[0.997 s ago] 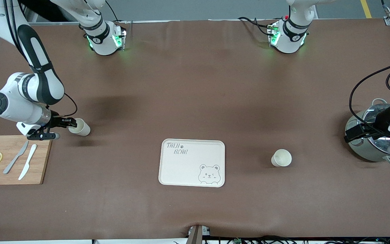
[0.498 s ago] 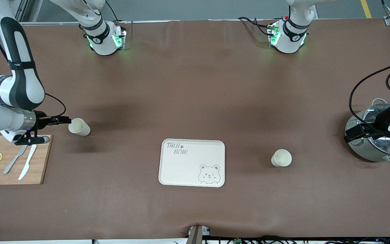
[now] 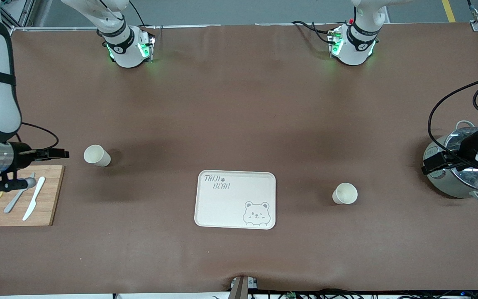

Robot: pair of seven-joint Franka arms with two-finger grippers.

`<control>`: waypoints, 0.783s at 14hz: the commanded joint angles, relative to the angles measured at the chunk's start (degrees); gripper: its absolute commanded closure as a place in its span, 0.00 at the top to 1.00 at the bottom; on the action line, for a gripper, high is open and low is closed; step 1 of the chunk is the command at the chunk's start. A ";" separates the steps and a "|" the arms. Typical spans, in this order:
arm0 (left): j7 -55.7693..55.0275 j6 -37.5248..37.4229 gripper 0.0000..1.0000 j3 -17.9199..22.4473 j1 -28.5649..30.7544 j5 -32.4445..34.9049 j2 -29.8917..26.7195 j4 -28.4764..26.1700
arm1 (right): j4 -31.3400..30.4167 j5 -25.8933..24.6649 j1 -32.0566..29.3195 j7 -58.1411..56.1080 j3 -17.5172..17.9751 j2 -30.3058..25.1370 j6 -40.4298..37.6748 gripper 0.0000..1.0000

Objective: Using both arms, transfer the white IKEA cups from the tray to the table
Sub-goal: 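Open the right gripper and raise it away from the cup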

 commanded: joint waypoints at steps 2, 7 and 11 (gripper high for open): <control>0.72 -1.00 1.00 0.17 0.11 -1.10 -0.39 0.23 | 7.68 -4.23 2.44 -0.52 0.24 1.52 -1.93 1.00; 0.72 -0.91 1.00 0.17 0.90 -1.10 -0.39 0.23 | 9.37 -6.64 5.09 -0.44 0.42 -2.87 -2.02 1.00; 0.72 -0.91 1.00 0.08 0.99 -1.10 -0.39 0.23 | 8.94 -6.45 5.88 0.18 0.51 -9.02 -7.02 1.00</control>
